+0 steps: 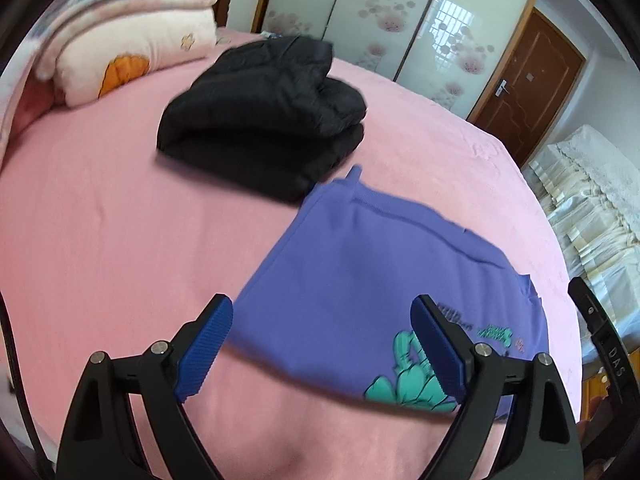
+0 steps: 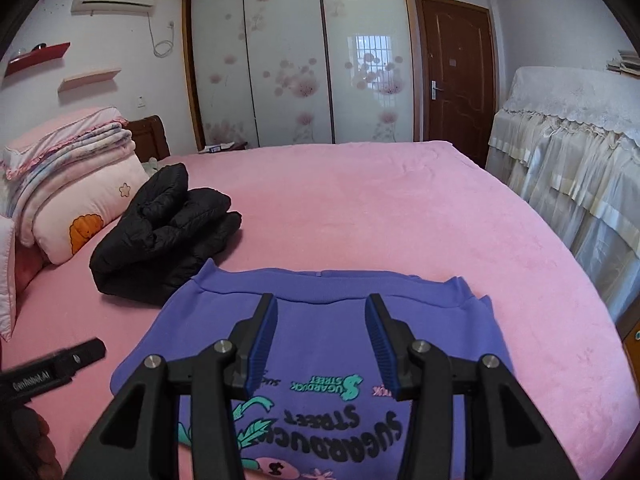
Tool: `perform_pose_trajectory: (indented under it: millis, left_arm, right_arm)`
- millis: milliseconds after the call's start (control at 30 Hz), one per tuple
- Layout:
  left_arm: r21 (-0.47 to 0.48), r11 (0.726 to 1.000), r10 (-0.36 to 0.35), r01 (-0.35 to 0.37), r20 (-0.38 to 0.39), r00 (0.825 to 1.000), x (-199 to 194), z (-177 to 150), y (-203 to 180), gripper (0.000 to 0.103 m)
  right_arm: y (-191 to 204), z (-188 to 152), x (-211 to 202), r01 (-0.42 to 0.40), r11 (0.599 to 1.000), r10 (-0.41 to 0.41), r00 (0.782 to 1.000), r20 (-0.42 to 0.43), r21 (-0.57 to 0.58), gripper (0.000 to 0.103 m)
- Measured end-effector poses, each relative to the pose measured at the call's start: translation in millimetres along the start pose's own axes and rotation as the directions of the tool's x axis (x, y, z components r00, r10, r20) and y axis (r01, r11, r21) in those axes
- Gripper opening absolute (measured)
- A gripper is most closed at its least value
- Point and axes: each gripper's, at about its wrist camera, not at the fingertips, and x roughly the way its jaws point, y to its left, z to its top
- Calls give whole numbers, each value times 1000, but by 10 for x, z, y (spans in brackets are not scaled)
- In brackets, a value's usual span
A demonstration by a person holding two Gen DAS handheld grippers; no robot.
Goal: Fold large clothes
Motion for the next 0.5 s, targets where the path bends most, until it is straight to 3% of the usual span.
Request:
perform_pose_trajectory:
  millis: [133, 200, 233, 333, 500]
  left_arm:
    - [-141, 989, -62, 53, -55, 997, 268, -217, 322, 90]
    - [-230, 969, -112, 88, -95, 989, 438, -336, 484, 90]
    - [-255, 962, -128, 97, -108, 986, 506, -374, 532, 90]
    - [-315, 941, -176, 124, -142, 974, 704, -504, 637, 90]
    - [-377, 905, -262, 196, -133, 956, 949, -623, 671, 90]
  right_arm:
    - [14, -159, 151, -3, 1000, 4, 1000, -22, 27, 45]
    - [47, -239, 240, -1, 1000, 2, 999, -41, 23, 26]
    - [69, -279, 297, 6, 1000, -6, 998, -56, 11, 22]
    - [115, -384, 409, 15, 1000, -16, 997, -75, -16, 20]
    - [125, -529, 563, -16, 1000, 14, 994, -109, -17, 15]
